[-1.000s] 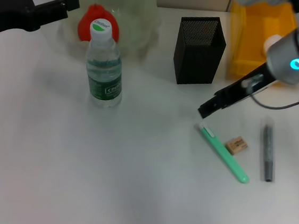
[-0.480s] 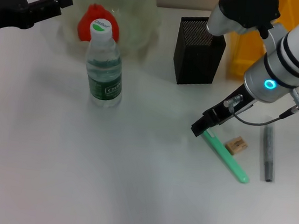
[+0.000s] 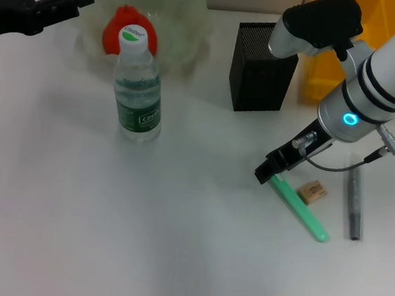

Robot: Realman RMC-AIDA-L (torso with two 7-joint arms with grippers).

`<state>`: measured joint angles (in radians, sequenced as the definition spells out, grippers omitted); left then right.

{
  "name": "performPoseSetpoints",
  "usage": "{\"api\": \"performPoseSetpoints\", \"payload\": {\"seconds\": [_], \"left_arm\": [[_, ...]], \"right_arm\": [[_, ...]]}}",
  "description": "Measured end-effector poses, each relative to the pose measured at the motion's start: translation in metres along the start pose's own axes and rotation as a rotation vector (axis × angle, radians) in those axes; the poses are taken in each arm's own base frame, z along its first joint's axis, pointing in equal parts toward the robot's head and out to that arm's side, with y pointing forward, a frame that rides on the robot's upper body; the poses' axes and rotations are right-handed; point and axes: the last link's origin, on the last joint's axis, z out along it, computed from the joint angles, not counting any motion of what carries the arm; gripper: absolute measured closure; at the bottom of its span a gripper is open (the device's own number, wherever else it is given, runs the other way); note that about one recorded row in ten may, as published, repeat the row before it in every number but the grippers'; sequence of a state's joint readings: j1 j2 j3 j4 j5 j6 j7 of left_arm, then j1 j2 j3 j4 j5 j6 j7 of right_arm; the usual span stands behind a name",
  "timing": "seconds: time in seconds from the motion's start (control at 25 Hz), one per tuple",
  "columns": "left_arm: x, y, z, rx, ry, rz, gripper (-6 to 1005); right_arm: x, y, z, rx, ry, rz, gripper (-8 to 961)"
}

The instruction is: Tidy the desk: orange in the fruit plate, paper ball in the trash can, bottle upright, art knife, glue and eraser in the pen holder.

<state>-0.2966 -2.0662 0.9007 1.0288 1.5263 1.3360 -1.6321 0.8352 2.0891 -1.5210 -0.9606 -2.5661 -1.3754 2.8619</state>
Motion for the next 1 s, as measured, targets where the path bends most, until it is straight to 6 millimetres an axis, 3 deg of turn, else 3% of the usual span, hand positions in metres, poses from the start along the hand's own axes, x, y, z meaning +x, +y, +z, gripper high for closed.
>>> {"api": "performPoseSetpoints", "payload": {"seconds": [0.6,0.88,1.0], "left_arm": [[-0.001,-0.002,-0.002,0.017,0.000,-0.004,300],[-0.001,-0.003,-0.002,0.023,0.000,-0.005,300],[-0.001,-0.003,-0.001,0.023,0.001,-0.005,301]], "right_arm": [[0.002,-0.003,0.008,0.007,0.010,0.008,468],[0.002,-0.001,0.011,0.005,0.029,0.008,596],[0.002,-0.002,0.012,0.005,0.033,0.010,594]]}}
